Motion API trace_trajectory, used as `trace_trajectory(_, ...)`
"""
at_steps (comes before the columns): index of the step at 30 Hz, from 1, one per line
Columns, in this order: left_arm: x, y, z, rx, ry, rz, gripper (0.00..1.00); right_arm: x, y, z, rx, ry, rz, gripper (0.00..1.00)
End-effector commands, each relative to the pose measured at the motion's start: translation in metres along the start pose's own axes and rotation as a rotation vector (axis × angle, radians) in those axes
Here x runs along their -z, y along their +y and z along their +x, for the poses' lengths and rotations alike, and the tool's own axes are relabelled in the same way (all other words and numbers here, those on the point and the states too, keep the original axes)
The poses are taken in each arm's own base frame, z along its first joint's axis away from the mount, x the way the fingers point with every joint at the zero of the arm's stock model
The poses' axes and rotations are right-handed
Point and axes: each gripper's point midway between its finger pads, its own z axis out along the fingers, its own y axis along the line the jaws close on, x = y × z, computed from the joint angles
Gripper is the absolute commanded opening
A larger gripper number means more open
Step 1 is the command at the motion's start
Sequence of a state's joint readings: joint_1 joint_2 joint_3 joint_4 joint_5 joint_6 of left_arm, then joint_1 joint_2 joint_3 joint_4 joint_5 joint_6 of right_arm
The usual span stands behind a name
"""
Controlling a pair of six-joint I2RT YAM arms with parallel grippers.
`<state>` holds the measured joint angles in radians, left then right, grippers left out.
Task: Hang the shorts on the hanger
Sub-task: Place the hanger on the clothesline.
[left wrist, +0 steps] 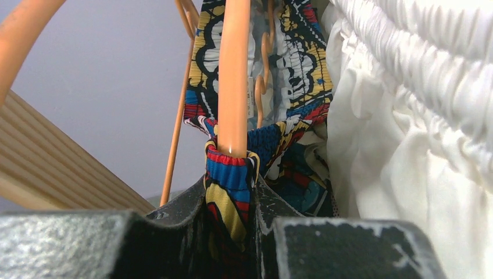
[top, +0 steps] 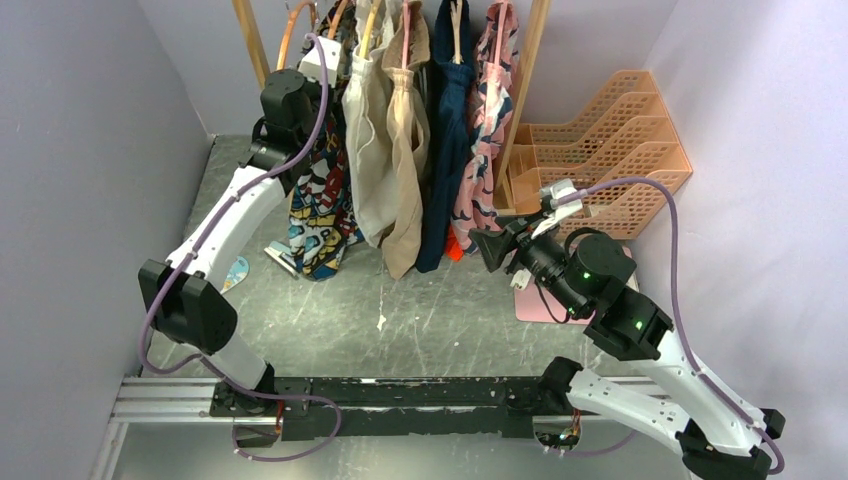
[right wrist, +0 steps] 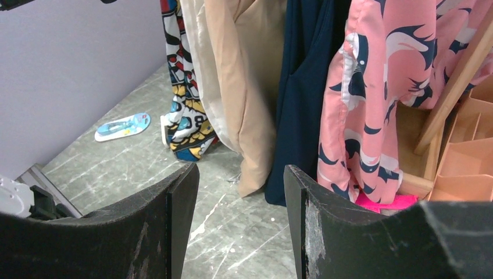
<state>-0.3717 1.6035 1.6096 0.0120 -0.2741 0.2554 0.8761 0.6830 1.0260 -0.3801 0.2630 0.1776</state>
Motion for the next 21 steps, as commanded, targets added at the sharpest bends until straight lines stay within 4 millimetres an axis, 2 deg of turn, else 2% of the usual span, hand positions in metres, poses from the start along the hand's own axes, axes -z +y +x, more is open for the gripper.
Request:
trace_trajectory(1, 0.006, 0.043, -0.121, 0.089, -0.372, -0.125, 0.07, 0.003, -0.005, -0.005, -0.006, -0.008, 0.024, 0.59)
trace_trajectory(8, -0.006, 0.044, -0.126, 0.112, -0.398, -0.132, 0.07, 0.005, -0.009, -0.003, 0.001, -0.002, 0.043, 0.59)
trace_trajectory(16, 0.000, 0.051, -0.145, 0.114, -0.456, -0.145, 0.07, 0.010, -0.016, 0.001, 0.008, 0.002, 0.069, 0.59)
trace_trajectory(21, 0.004, 0.048, -0.141, 0.114, -0.461, -0.128, 0.07, 0.012, -0.017, 0.004, -0.001, 0.001, 0.072, 0.59)
